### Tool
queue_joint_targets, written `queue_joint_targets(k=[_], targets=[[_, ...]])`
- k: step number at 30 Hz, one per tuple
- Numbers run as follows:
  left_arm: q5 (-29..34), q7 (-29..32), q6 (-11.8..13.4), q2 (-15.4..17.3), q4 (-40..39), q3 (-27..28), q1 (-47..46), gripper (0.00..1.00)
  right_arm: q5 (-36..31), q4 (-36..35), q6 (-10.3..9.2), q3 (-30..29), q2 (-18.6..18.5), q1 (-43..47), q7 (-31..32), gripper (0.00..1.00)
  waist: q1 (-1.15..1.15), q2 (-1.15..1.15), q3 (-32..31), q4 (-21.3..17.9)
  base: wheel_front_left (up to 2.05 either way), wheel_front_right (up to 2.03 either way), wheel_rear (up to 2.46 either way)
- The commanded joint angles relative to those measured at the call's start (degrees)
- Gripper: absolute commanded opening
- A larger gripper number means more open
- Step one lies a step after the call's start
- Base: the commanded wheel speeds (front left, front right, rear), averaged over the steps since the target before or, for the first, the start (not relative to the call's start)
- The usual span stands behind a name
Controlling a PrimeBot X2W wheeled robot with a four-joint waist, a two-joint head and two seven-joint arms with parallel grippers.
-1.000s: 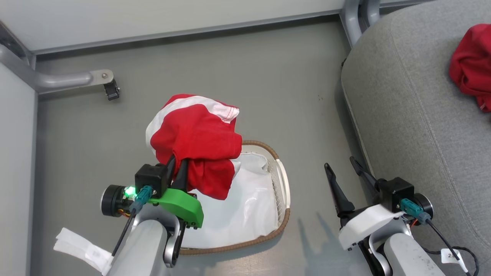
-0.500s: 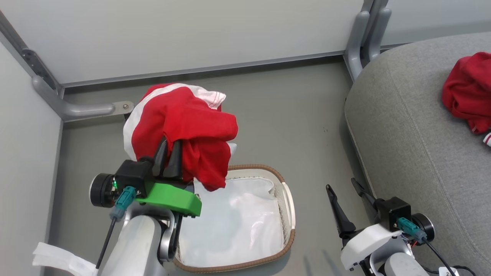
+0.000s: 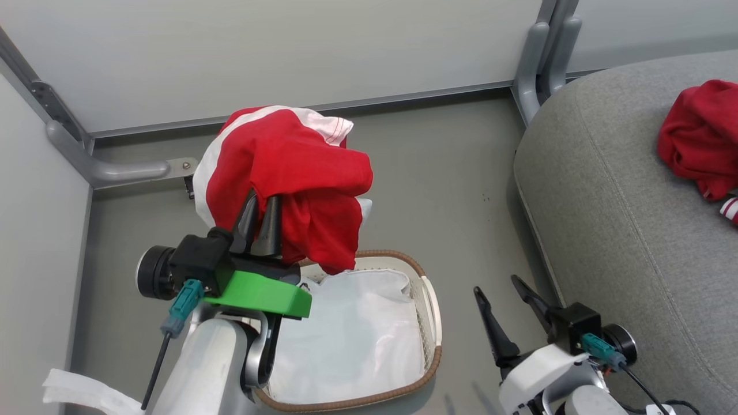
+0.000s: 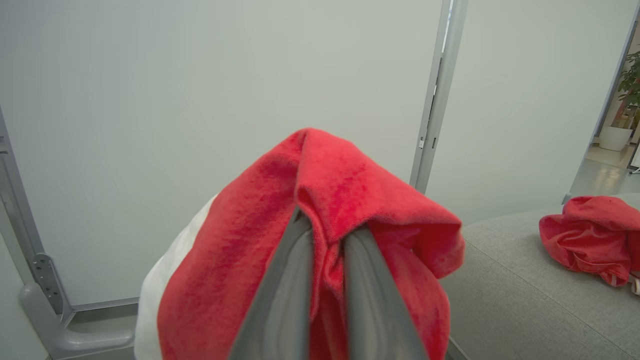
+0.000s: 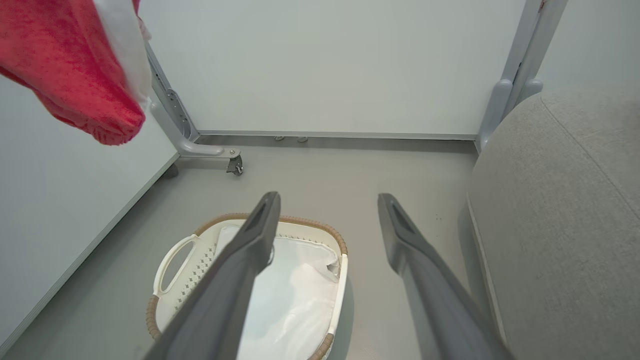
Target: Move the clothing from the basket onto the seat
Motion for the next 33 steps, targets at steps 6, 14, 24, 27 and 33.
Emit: queue_joint_targets(k=[6, 14, 24, 27, 33], targets=[[-0.86, -0.04, 0.24, 0.14, 0.1, -0.76, -0.22, 0.0, 0.96, -3.06, -0.06, 9.34, -2.54, -8.21, -0.12, 1.0, 0.0, 0.0, 0.99, 0.27, 0.0, 0.0, 0.0], [-1.52, -0.04, 0.24, 0.15, 0.64, -2.88, -1.17, 0.0, 3.22, -5.65, -0.07, 24.5, -6.18, -23.2, -0.12, 1.0, 0.0, 0.0, 1.68, 1.17, 0.0, 0.0, 0.0], [-2.69, -0.04, 0.4, 0.16, 0.8, -6.57, -1.79, 0.0, 4.82, 1.35, -0.07, 37.56, -7.15, -35.22, -0.11, 1.0, 0.0, 0.0, 2.06, 2.7, 0.0, 0.0, 0.0], [-2.96, -0.04, 0.4, 0.15, 0.85, -7.89, -2.14, 0.0, 5.44, 4.73, -0.06, 38.7, -5.97, -36.53, -0.11, 1.0, 0.0, 0.0, 2.15, 3.17, 0.0, 0.0, 0.0], [-4.23, -0.04, 0.4, 0.14, 0.46, -10.64, -2.53, 0.0, 6.2, 10.48, -0.06, 42.68, -3.57, -38.51, -0.1, 1.0, 0.0, 0.0, 2.37, 4.0, 0.0, 0.0, 0.0]])
